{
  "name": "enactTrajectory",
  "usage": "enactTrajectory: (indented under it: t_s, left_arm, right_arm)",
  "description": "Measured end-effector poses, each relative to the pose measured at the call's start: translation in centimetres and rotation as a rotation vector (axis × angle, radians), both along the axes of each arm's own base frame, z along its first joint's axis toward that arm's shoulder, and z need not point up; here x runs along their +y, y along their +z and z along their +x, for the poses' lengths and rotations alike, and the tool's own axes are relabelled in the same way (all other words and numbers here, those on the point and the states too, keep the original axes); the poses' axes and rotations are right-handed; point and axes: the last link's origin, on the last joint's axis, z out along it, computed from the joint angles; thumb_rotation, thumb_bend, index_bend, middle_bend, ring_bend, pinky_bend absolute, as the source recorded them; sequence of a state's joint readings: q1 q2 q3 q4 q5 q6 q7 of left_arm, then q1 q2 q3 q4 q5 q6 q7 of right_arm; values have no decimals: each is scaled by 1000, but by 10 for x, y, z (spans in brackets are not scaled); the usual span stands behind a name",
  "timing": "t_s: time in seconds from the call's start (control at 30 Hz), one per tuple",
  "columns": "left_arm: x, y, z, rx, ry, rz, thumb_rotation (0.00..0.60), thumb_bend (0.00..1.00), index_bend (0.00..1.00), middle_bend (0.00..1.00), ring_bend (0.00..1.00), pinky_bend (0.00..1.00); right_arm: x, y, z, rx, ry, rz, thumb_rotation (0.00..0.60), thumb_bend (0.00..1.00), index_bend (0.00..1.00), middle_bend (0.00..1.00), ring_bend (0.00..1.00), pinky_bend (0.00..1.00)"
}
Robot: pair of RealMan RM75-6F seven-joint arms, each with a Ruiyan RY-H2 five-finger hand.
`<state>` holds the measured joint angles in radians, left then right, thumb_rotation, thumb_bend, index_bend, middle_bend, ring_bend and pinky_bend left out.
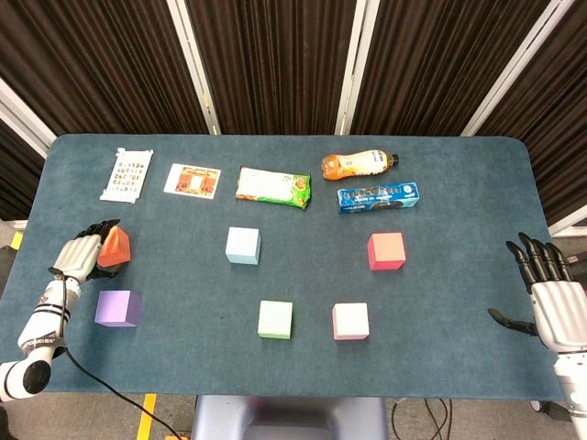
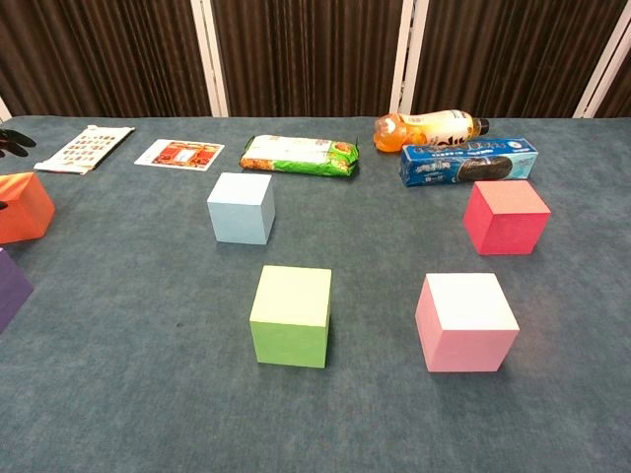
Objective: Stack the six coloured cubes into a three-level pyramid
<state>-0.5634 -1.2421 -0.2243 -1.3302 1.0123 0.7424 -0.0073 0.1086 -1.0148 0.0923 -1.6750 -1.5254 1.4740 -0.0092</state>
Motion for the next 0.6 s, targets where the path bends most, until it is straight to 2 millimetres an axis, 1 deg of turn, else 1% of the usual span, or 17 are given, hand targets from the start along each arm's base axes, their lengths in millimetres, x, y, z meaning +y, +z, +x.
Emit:
enactTrajectory:
  t_s: [0.13,0.37,0.6]
  left_arm:
    - [2,-1,-2,-3,24,-21,600,332,0,0,0,64]
    - [11,-3,-9,44,34,-25,600,331,0,0,0,62]
    - [19,-6,-21,83,68,-23,600,330,0,2,0,66]
  right_arm:
    - [-2,-2,0,-4,-3,5,600,27,0,9,0,96]
    - [-3,-4,-1,-6,-8,8,600,27,0,9,0,96]
    - [-2,-4,-2,-8,-18,2,600,27,0,9,0,96]
